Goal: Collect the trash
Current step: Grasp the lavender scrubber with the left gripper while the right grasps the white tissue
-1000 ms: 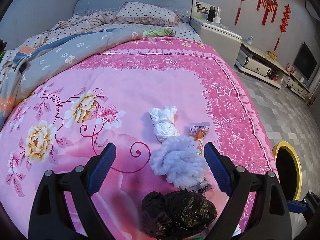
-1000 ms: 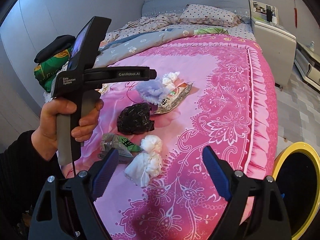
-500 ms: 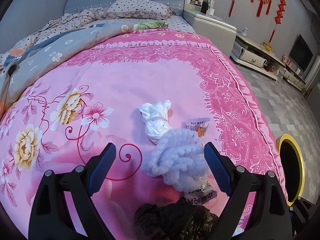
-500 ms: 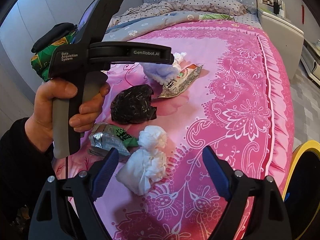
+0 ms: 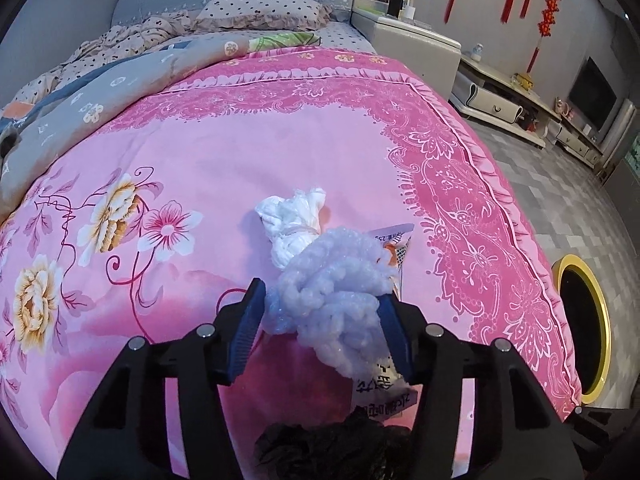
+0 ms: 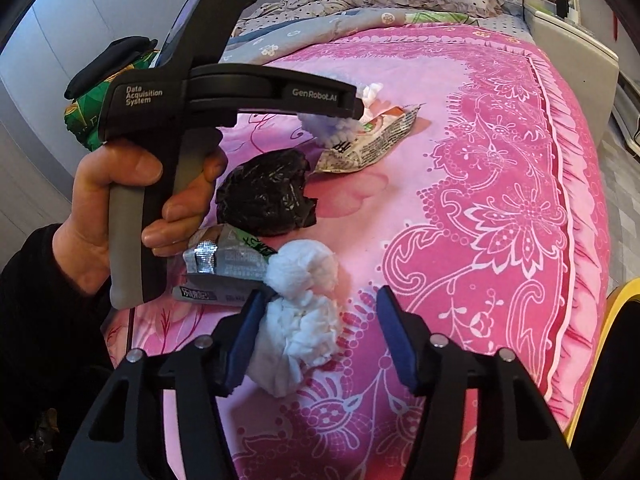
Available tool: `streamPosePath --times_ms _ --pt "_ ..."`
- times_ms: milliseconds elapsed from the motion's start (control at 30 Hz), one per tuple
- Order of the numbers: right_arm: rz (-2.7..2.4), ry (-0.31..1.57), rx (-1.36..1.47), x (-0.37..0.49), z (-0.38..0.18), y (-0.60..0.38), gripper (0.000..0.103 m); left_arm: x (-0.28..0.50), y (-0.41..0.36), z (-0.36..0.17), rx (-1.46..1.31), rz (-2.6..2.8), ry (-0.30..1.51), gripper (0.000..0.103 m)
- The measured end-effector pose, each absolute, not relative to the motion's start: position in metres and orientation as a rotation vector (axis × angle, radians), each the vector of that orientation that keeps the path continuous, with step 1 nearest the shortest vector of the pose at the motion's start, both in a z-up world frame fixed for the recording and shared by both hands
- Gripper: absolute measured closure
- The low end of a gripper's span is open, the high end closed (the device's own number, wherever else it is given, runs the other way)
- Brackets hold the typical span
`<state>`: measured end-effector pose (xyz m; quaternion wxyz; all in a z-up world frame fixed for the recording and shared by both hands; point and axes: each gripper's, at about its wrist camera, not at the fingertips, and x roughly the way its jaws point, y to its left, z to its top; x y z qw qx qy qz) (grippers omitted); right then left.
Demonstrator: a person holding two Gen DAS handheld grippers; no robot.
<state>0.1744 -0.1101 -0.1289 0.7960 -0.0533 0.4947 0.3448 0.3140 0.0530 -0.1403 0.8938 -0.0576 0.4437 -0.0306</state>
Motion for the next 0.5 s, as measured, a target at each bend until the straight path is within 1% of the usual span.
streamPosePath --times_ms 67,100,133,167,367,500 --pt "0.756 1.068 -0.115 0.173 -0.129 -0.108 0.064 0.314 0.056 -0.140 -0.136 -0.063 0.920 0.056" --pt "0.761 1.072 -0.111 0.173 -0.129 -0.108 0.066 0.314 0.058 -0.140 -0.144 -0.063 0.919 0.056" --pt "0.767 1.076 -0.106 0.173 -0.129 -0.107 0.071 0.313 0.059 -0.139 -0.148 -0.062 0.917 0.057" --pt "0.772 1.079 -0.107 0.172 -0.129 -0.106 0.073 0.313 0.059 -0.139 -0.148 -0.061 0.915 0.059" --pt "0.770 1.083 -0.103 0.171 -0.129 -0.106 0.078 0.310 0.060 -0.135 -0.159 -0.057 0.907 0.063" --pt "0.758 1.073 -0.099 0.169 -0.124 -0.110 0.079 0.304 0.064 -0.128 -0.169 -0.047 0.889 0.063"
